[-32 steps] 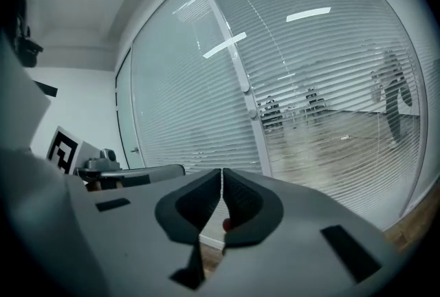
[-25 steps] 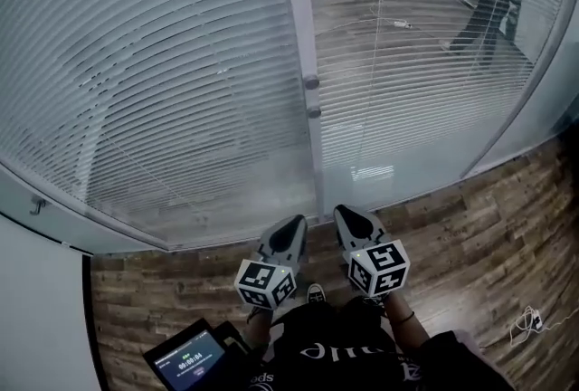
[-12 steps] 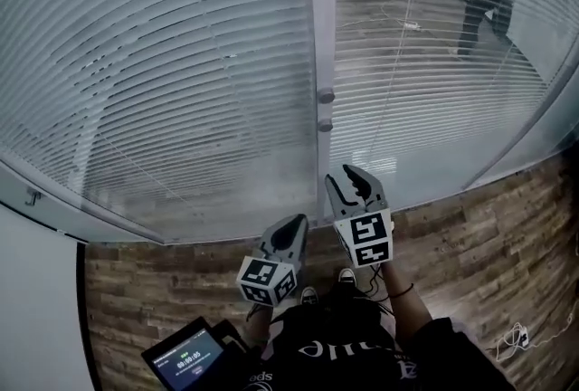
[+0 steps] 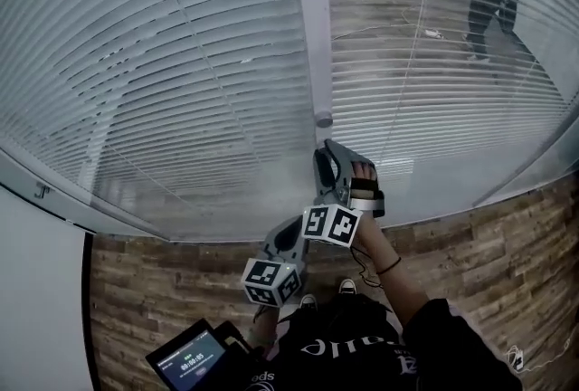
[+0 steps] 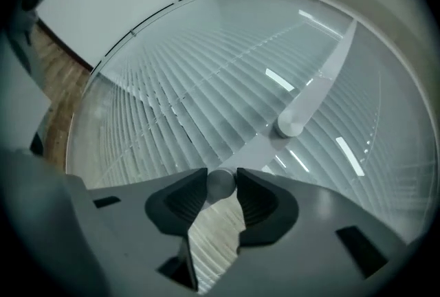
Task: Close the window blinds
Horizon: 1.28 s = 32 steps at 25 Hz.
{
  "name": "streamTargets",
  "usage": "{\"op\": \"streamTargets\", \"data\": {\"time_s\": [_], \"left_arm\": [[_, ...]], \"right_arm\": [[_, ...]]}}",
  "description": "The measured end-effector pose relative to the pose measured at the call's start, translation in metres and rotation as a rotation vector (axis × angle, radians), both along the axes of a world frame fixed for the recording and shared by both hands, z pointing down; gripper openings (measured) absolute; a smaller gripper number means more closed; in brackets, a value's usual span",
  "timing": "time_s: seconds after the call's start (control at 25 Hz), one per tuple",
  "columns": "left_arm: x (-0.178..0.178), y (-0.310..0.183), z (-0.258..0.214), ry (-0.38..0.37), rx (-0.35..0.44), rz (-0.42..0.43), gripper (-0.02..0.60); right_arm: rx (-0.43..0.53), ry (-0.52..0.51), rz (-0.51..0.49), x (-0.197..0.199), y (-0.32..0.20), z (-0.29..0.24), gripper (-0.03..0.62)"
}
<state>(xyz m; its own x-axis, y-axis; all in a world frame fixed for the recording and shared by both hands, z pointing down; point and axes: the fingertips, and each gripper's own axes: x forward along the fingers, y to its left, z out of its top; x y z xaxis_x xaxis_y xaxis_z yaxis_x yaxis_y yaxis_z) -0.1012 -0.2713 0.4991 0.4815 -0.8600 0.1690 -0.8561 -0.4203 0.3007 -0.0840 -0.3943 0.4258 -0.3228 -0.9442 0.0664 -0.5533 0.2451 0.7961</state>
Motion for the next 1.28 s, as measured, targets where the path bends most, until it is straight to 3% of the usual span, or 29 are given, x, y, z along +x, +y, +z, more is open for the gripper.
{"op": "streamTargets", "data": {"time_s": [0.08,0.16,0.52,0.76,0.84,0.92,1.0,1.2,1.28], "left_arm": [[-0.004,-0.003,0.000,0.002,-0.003,-0.015,0.005],[-0.007,-0.005,0.000,0.003,-0.008,-0.030,0.005],[-0.013,-0.004,0.003,-0.004,-0.021,-0.048,0.005],[-0.018,-0.001,0.005,-0.002,-0.027,-0.035,0.005],[-0.021,-0.001,0.007,0.001,-0.029,-0.032,0.005],[-0.022,-0.001,0.009,0.005,-0.034,-0.028,0.005],[-0.021,-0.001,0.010,0.007,-0.037,-0.022,0.005],[-0.019,-0.001,0.009,0.003,-0.036,-0.014,0.005],[-0.021,-0.001,0.011,0.002,-0.038,-0.016,0.005]], "right_arm": [[0.026,0.008,0.004,-0.001,-0.001,-0.002,0.138],[0.000,-0.091,0.000,0.001,0.000,-0.004,0.138],[-0.326,-0.712,0.056,0.018,-0.004,-0.010,0.138],[-0.646,-1.272,0.067,0.025,-0.011,-0.004,0.138],[-0.697,-1.349,0.057,0.025,-0.012,-0.003,0.138],[-0.706,-1.364,0.056,0.023,-0.013,-0.002,0.138],[-0.674,-1.299,0.063,0.022,-0.013,-0.003,0.138],[-0.395,-0.721,0.089,0.015,-0.008,-0.006,0.138],[-0.314,-0.546,0.079,0.013,-0.006,-0.005,0.138]]}}
